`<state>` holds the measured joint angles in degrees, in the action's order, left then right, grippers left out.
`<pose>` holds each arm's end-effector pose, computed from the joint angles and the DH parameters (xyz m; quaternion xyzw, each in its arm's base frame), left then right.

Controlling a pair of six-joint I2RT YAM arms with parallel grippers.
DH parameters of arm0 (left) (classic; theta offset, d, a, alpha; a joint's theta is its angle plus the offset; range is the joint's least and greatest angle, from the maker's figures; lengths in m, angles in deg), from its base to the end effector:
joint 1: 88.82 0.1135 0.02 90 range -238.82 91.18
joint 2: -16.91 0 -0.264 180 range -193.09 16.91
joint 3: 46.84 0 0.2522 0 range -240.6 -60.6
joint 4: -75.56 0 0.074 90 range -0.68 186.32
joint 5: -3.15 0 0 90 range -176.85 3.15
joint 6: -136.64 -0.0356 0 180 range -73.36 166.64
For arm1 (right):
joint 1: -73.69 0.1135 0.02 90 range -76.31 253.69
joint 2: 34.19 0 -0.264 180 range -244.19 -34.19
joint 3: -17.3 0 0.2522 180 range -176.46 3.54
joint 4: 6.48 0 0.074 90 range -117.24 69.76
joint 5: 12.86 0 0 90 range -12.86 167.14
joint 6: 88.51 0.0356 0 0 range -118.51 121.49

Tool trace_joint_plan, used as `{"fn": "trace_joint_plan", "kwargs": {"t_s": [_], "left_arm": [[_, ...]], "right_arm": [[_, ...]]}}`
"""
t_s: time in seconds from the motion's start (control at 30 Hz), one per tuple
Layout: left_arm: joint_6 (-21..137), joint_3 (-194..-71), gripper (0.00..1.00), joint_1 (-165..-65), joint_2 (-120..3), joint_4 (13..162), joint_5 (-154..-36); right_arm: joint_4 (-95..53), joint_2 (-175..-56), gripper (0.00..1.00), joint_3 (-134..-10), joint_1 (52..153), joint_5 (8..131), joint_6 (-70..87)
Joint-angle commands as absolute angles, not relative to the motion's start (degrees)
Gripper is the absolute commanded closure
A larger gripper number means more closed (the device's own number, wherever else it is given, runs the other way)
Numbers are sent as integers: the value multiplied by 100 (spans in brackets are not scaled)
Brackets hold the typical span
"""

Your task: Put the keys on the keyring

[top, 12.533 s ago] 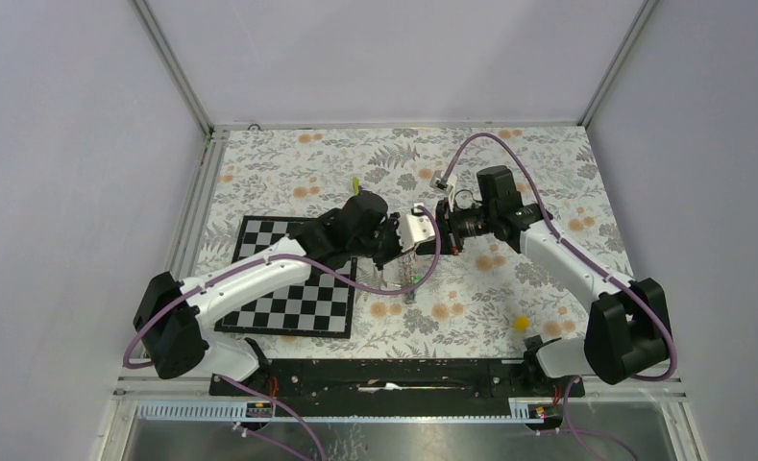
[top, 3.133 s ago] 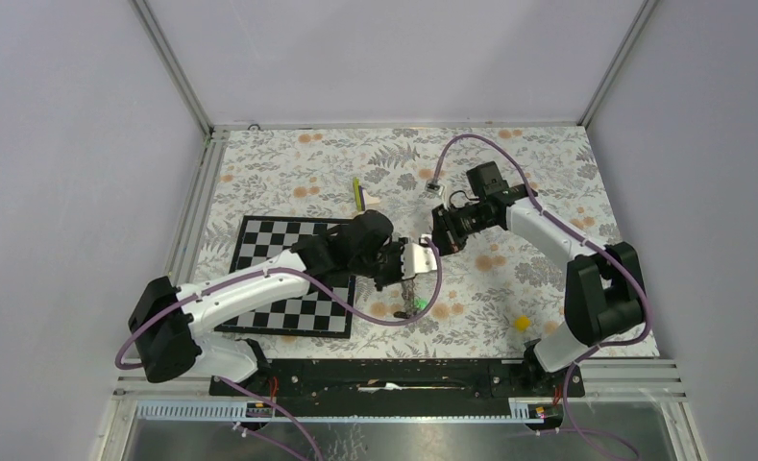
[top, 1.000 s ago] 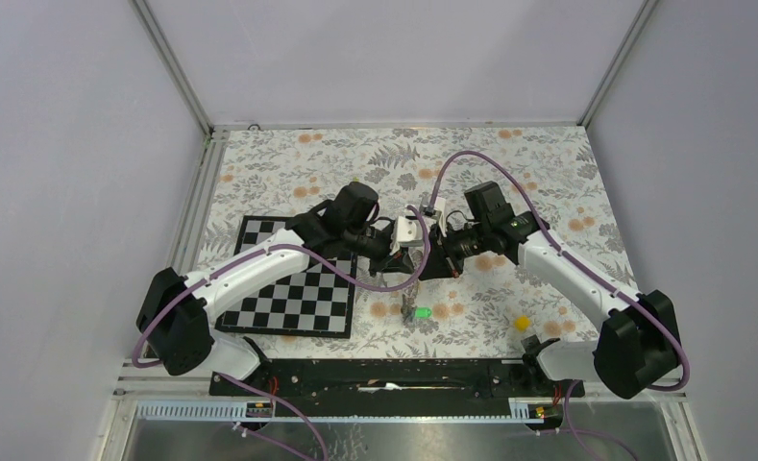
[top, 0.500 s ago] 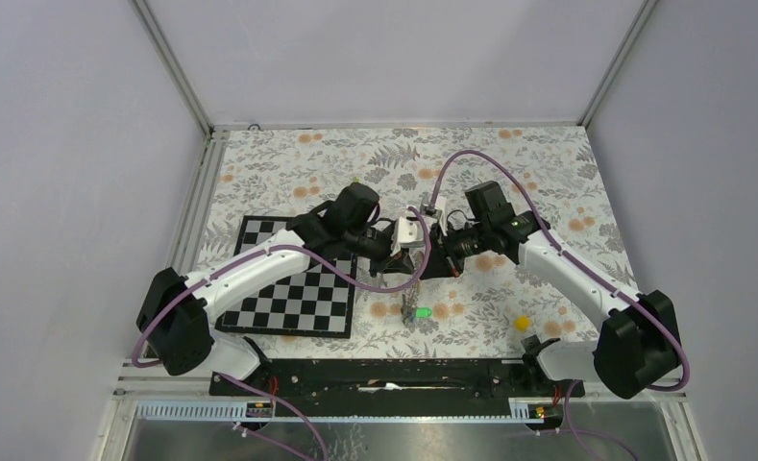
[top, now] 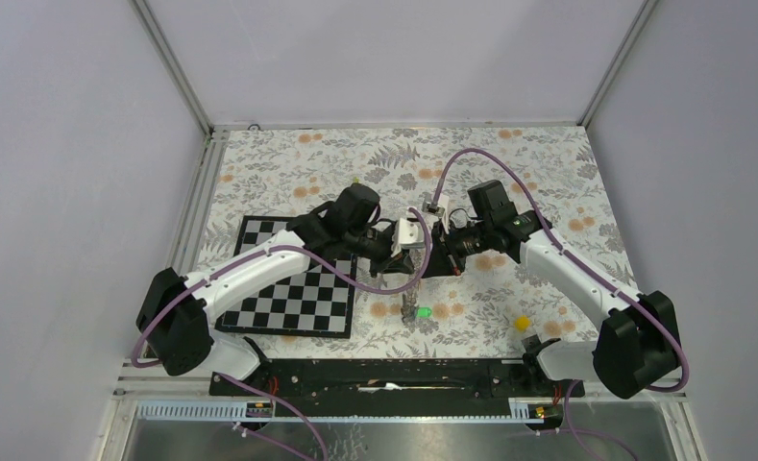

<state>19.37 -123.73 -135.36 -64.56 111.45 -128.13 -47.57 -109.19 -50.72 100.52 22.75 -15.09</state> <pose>0.1954 -0.2404 0.2890 0.6283 0.5908 -0.3812 0.3329 0.2237 0.1456 0.2674 -0.4591 0.7112 0.4535 0.2789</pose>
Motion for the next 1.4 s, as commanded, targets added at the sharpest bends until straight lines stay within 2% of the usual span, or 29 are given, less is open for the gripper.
{"fn": "trace_joint_plan", "kwargs": {"t_s": [0.0,1.37], "left_arm": [[1829,-12391,100,-13631,-6236,10843,-12896],[1656,-12513,100,-13824,-6125,11188,-13132]], "right_arm": [[-4582,-10855,100,-5304,10005,2082,-1442],[-4585,-11712,100,-5402,9744,2228,-1022]]}}
